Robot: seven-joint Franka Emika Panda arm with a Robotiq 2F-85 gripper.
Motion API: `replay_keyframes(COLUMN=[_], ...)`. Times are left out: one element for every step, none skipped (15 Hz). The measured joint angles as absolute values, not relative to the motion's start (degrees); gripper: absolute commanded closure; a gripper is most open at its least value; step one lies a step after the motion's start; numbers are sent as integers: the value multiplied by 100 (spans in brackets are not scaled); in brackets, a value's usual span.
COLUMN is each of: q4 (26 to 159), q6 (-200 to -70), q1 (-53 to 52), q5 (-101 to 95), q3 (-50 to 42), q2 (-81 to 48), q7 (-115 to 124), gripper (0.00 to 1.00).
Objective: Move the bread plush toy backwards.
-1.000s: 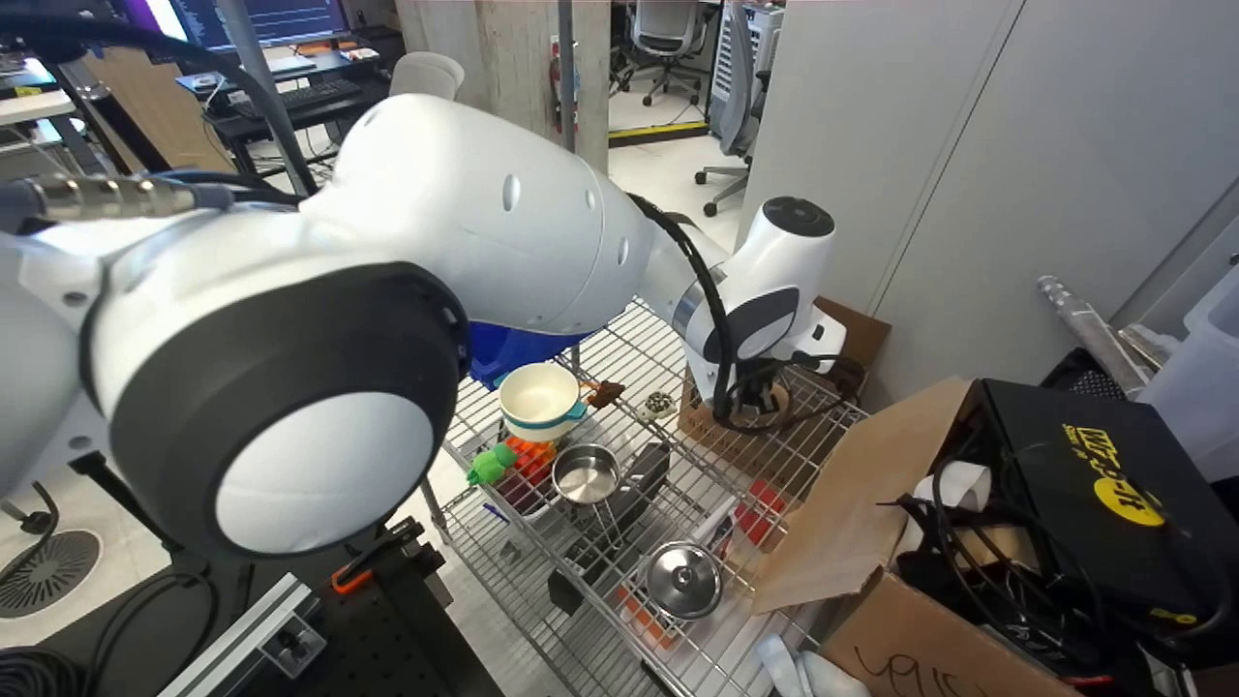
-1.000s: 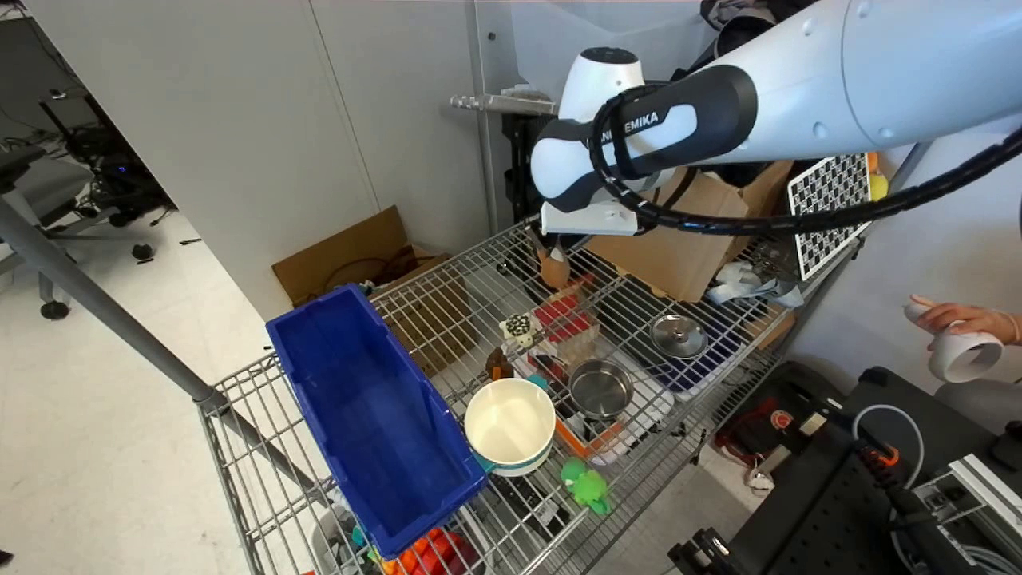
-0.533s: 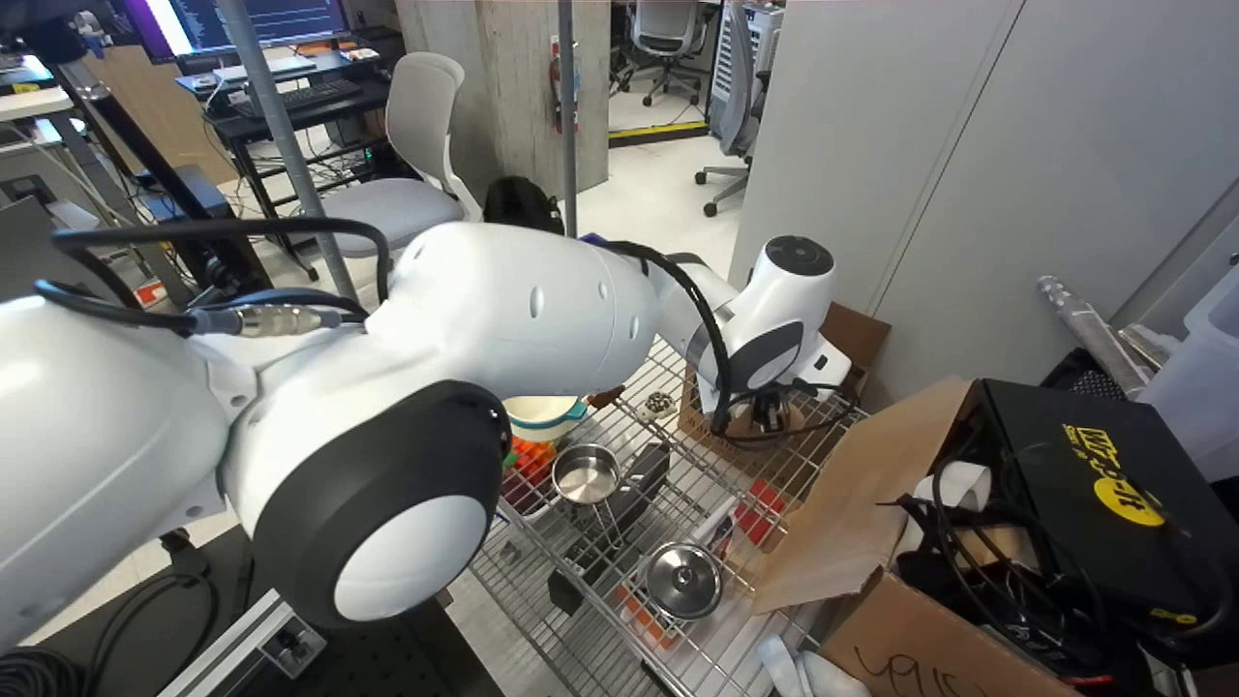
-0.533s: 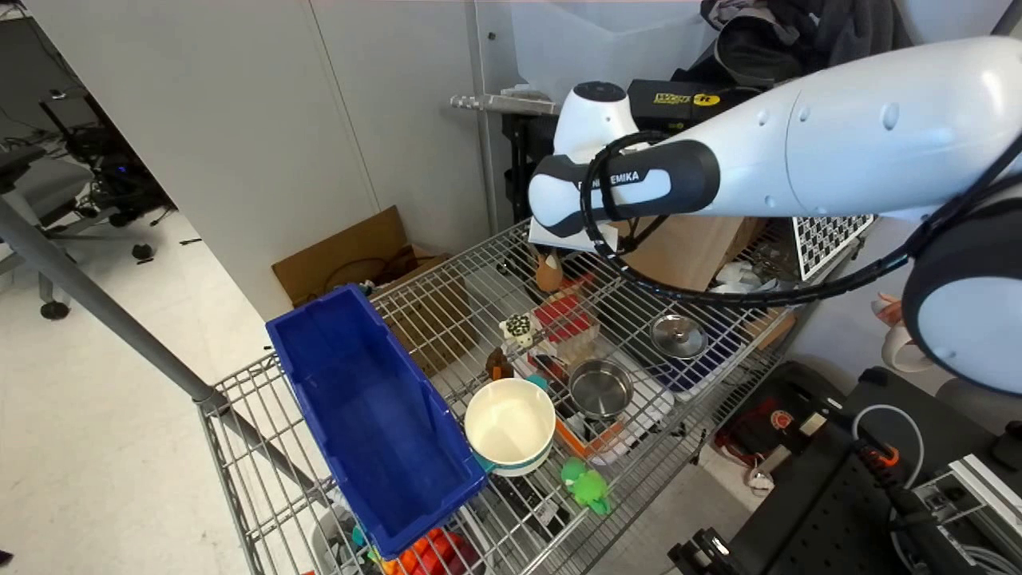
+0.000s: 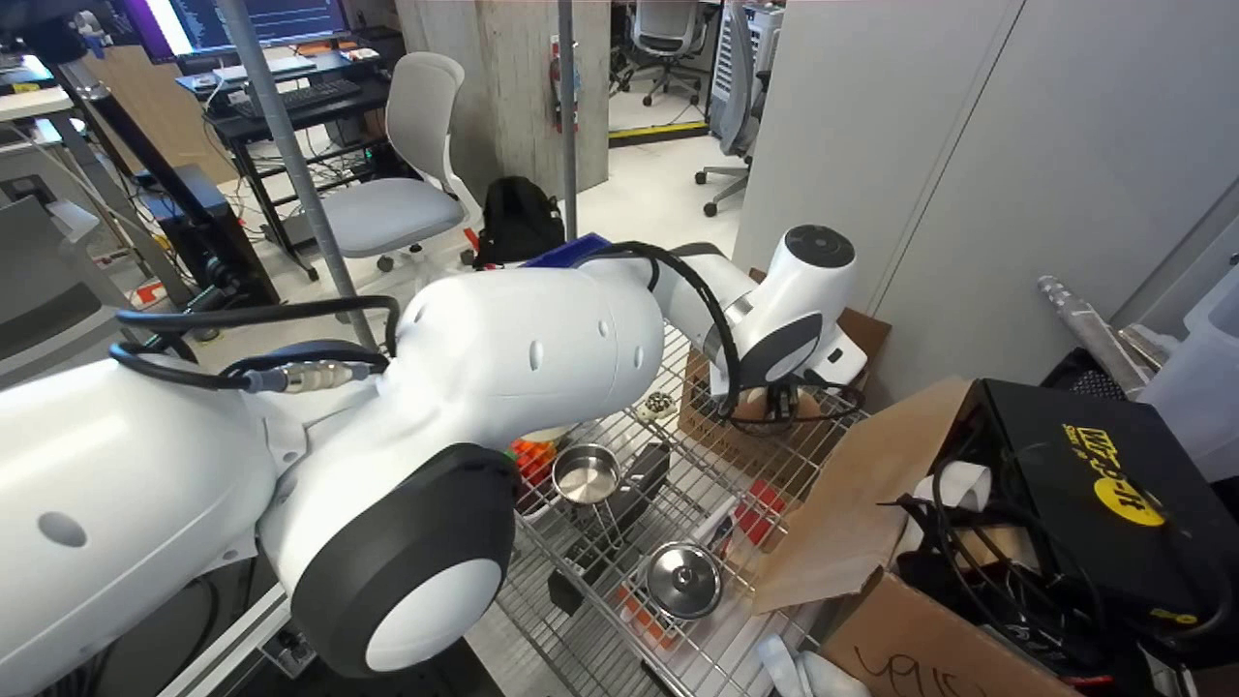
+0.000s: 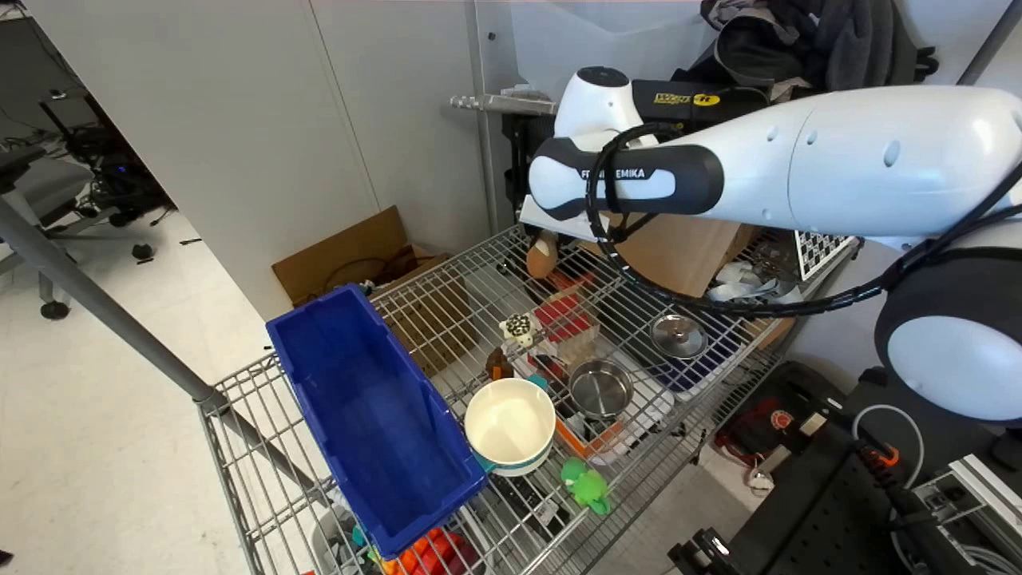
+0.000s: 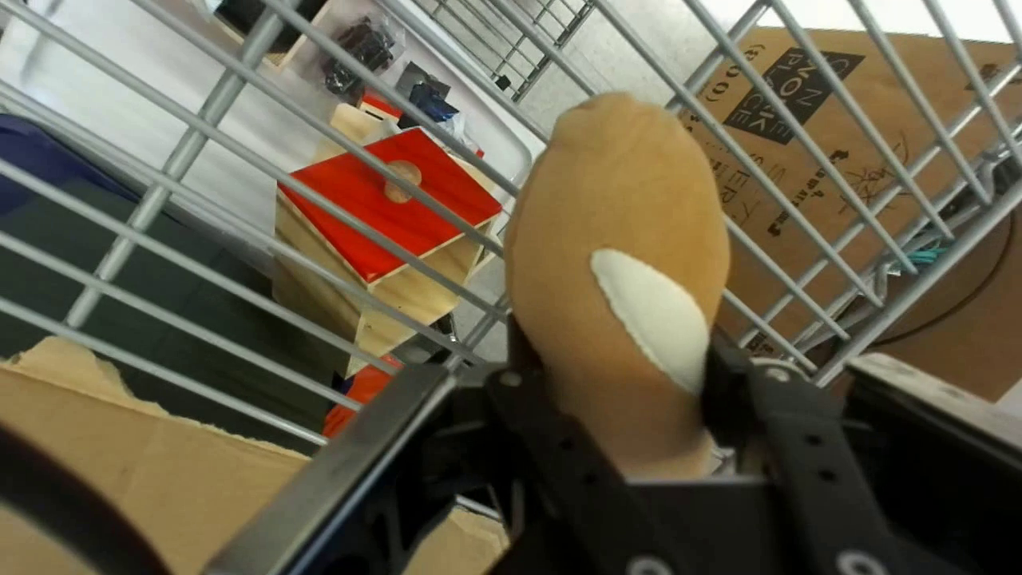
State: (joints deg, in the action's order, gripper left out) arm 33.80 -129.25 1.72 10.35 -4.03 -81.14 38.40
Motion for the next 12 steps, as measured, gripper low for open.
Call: replay_keyframes(q4=[3307,3257,3227,3196,3173,3152,3133,3122,3119,3118,3118,3119], q6=[-12776,-12645,-12516,-12386,-12272,-12188,-12108,-12027,-11936,-11802,-11644,-11439], q1=[224,269,308,347,378,403,425,444,461,478,493,513], q5=[1037,1061,1088,1112,1132,1144,1146,1163,1198,1257,1311,1367], q3=[-342,-298,-272,-255,-248,-246,-246,-234,-206,-163,-109,-45], q2=[-8114,-8111,-8104,-8100,-8098,-8098,-8098,-8095,-8089,-8072,-8041,-7985], q7=[3863,3878,3894,3923,3949,3972,4005,4017,4017,4012,4000,3958], gripper=[12,5,0,0,0,0,0,0,0,0,0,0])
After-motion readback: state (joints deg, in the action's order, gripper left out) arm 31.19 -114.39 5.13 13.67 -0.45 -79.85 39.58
